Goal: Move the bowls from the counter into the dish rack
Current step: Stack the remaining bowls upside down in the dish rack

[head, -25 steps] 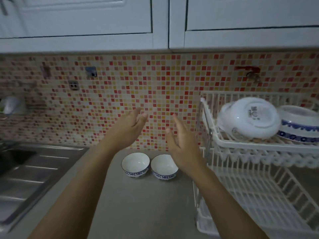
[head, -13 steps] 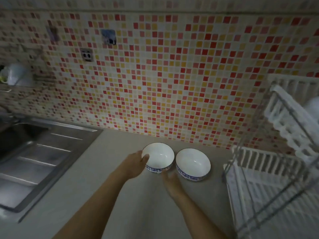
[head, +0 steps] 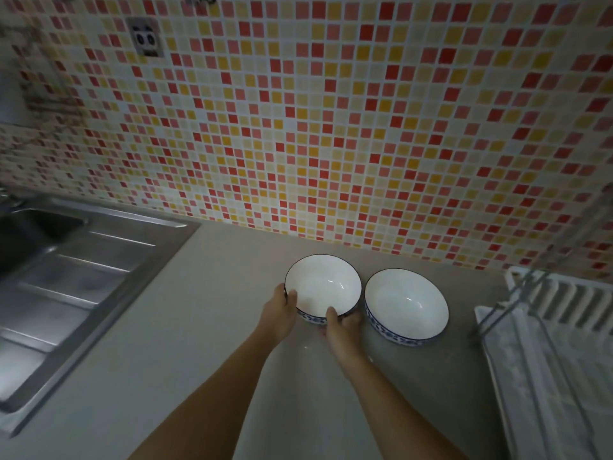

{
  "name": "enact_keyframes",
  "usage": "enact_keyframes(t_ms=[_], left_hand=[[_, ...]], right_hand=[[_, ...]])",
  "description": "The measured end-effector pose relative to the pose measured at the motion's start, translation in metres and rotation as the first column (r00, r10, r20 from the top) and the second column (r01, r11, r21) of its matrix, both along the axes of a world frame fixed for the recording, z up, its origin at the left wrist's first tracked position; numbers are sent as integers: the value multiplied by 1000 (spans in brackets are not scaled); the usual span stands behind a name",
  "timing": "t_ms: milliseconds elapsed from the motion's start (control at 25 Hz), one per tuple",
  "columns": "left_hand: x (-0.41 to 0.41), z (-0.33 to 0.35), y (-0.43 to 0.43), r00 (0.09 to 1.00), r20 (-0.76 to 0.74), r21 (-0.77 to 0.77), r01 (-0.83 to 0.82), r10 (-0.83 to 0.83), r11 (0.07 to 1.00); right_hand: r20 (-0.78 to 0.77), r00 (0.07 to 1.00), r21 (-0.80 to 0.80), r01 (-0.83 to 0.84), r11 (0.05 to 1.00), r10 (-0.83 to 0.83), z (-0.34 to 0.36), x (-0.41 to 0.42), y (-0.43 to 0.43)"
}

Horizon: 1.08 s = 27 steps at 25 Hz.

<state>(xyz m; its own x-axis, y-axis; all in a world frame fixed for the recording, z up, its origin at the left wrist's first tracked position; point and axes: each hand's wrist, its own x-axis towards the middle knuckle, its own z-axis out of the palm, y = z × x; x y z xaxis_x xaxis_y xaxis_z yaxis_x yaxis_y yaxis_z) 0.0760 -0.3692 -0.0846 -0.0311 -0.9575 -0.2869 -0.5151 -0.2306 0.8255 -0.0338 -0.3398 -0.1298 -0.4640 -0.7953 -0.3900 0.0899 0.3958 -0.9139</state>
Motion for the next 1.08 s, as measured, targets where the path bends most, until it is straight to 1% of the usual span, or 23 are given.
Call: enact_keyframes(t_ms=[40, 160, 240, 320, 360, 400, 480, 560, 640, 680, 720, 800, 880, 960, 1040, 1080], left_hand=[[0, -3, -1, 1000, 10, -5, -2, 2, 1000], [9, -11, 4, 999, 33, 16, -5, 5, 1000], [19, -8, 2, 999, -34, 44, -35, 37, 998], [32, 7, -1, 980, -156, 126, -101, 120, 987], [40, 18, -1, 971, -187, 171, -114, 146, 979], [48, 30, 0, 975, -180, 197, -96, 132, 976], [65, 58, 6, 992, -124, 211, 0, 27, 977], [78, 93, 13, 988, -112, 176, 121, -103, 977], [84, 133, 22, 971, -157, 81, 195, -181, 977], [85, 153, 30, 965, -172, 4, 202, -199, 979], [84, 172, 38, 960, -187, -89, 196, -210, 976], [79, 206, 54, 953, -216, -295, 146, -214, 944], [67, 234, 69, 948, -221, -477, 100, -229, 873], [51, 256, 84, 943, -218, -614, 67, -251, 786], [32, 281, 100, 925, -227, -713, 54, -304, 699], [22, 294, 107, 916, -220, -749, 62, -336, 660]], right_hand=[[19, 1000, 44, -15, 999, 14, -7, -1, -6], [45, 996, 166, -88, 982, 82, 7, 4, -1], [63, 995, 174, -88, 981, 78, 10, 6, 4], [118, 989, 112, -98, 989, 85, 12, 7, 10], [145, 983, 79, -122, 989, 110, 19, 9, 16], [159, 976, 32, -157, 987, 150, 23, 11, 21], [139, 959, -67, -239, 969, 246, 47, 14, 37], [19, 935, -153, -348, 925, 355, 90, 12, 51], [-157, 892, -226, -449, 864, 423, 139, 8, 63], [-226, 880, -263, -467, 844, 417, 163, 7, 70], [-280, 875, -305, -472, 827, 395, 186, 5, 76], [-356, 886, -385, -429, 817, 298, 229, 0, 87], [-368, 907, -435, -362, 824, 204, 267, -10, 96], [-385, 912, -475, -328, 817, 142, 301, -22, 111], [-434, 897, -525, -322, 788, 77, 330, -38, 134], [-458, 888, -562, -332, 758, 49, 342, -47, 146]])
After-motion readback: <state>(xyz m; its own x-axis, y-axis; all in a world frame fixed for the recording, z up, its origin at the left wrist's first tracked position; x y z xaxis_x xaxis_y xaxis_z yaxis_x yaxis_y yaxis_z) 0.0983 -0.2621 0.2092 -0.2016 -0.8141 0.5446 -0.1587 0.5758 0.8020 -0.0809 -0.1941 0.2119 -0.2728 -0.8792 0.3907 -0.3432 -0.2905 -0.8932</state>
